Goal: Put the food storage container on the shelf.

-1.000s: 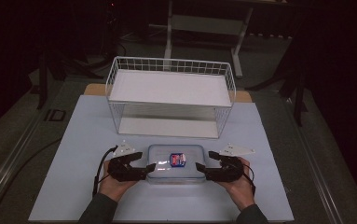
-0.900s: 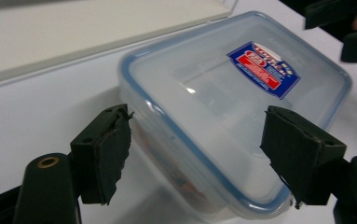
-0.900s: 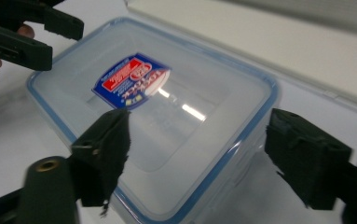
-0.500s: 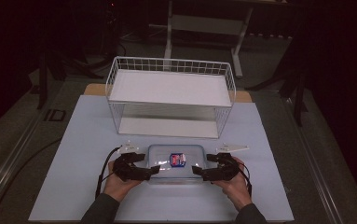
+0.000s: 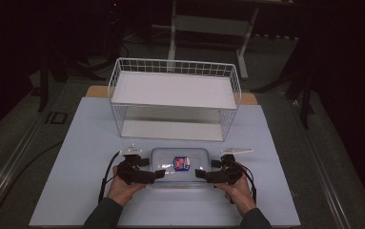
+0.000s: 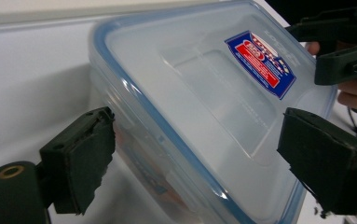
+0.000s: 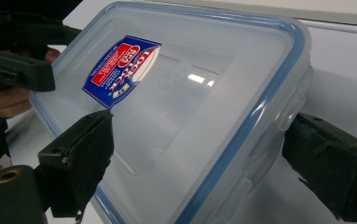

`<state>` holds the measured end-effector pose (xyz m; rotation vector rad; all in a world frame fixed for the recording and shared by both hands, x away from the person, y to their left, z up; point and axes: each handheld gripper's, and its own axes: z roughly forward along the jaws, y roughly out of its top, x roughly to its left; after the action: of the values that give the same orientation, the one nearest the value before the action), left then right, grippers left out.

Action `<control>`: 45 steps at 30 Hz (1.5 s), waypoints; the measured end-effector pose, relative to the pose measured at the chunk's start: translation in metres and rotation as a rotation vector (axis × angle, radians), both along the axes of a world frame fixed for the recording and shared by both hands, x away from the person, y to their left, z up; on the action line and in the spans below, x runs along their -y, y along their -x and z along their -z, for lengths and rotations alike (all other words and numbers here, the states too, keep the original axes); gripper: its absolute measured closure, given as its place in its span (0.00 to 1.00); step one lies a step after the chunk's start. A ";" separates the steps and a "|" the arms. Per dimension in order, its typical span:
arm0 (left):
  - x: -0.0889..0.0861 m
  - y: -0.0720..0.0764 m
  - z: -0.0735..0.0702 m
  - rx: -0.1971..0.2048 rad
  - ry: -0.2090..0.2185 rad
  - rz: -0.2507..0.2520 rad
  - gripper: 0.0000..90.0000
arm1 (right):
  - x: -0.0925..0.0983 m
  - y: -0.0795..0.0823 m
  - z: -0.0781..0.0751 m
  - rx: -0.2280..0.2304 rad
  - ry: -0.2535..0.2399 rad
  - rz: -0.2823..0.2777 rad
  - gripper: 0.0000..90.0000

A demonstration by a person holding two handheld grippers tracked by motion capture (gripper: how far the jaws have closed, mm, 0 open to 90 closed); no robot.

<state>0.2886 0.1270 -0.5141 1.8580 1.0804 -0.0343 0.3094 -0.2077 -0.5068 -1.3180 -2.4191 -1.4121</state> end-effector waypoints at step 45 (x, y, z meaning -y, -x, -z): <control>-0.018 0.027 -0.016 -0.032 0.070 -0.002 0.52 | 0.032 0.019 -0.006 -0.134 -0.165 -0.021 0.51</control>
<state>0.2613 0.1449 -0.4978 1.7995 1.0894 -0.0996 0.2899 -0.2402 -0.5004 -1.2999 -2.1753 -1.4331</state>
